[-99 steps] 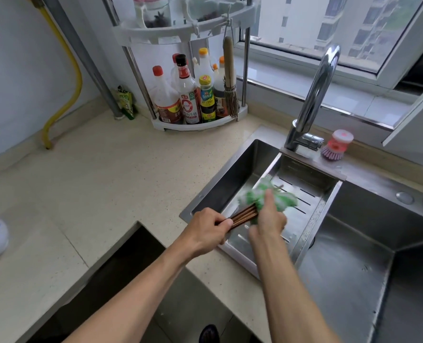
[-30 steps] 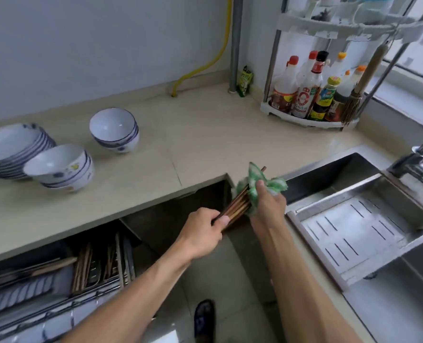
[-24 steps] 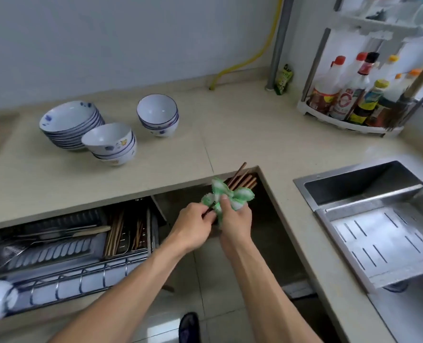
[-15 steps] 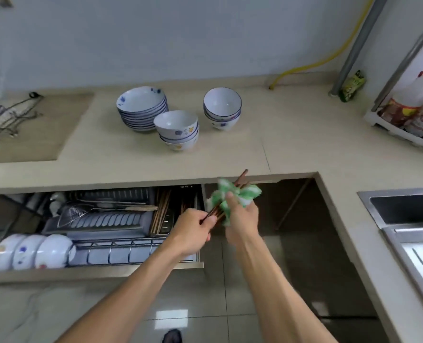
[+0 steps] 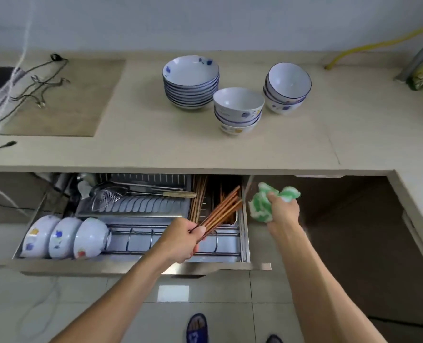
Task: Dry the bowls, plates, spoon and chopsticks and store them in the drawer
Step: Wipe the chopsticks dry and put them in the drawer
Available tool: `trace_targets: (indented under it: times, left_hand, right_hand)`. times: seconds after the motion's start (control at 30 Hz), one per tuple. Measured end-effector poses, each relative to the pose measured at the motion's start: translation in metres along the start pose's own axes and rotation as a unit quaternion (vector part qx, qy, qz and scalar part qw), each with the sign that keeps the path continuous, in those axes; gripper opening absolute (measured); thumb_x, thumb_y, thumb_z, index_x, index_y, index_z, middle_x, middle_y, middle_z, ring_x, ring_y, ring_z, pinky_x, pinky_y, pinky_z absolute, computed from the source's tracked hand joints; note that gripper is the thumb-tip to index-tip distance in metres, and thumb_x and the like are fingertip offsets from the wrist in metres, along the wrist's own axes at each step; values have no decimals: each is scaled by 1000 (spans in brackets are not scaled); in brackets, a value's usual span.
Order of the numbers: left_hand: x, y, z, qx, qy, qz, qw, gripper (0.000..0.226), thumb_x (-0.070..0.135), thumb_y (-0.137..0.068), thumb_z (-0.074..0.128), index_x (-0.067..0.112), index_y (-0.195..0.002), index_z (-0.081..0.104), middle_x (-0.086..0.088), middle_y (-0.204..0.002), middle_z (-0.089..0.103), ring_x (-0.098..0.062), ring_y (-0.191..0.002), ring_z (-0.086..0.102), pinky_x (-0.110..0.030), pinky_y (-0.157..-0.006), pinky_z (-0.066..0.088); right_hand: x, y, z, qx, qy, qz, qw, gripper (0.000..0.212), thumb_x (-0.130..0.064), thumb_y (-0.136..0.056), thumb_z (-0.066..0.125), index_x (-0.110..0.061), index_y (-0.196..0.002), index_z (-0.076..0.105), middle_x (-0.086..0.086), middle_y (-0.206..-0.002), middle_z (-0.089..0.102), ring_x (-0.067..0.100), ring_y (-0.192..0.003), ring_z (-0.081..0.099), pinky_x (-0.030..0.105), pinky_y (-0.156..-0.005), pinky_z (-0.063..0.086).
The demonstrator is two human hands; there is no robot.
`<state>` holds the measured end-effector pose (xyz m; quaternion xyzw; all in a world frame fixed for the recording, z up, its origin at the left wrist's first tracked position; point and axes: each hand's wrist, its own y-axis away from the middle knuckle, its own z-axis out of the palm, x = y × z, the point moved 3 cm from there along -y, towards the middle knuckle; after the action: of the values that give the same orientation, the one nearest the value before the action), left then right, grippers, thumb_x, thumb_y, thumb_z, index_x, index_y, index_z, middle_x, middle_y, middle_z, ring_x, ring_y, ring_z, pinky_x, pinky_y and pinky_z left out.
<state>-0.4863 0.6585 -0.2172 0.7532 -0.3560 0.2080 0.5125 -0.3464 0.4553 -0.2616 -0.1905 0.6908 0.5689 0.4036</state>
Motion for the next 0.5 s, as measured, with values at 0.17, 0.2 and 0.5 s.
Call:
trace_targets:
  times: [0.17,0.2,0.5]
  left_hand:
    - [-33,-76,25,39,-2,-41,998,30,28,-105,47,8,-90,63,-6,-70,59,-14,-49,49,-23,-43,36]
    - [-36,-90,29,52,10,-44,998,29,28,-105,48,7,-91,63,-6,-71,60,-15,-50,50,-24,-44,37]
    - [-45,-239,84,94,-46,-32,994,7,18,-95,64,12,-95,68,-5,-84,67,-18,-71,59,-26,-60,42]
  right_hand:
    - [44,-8,14,-15,63,12,998,21,-9,-92,65,-8,-110,55,12,-100,68,28,-86,70,38,-74,59]
    - [50,-9,15,-32,70,12,997,15,-8,-93,64,-8,-106,56,12,-97,69,27,-83,71,35,-70,59]
    - [91,-56,28,-75,40,14,996,16,2,-89,61,-10,-98,55,22,-100,71,38,-89,73,56,-82,59]
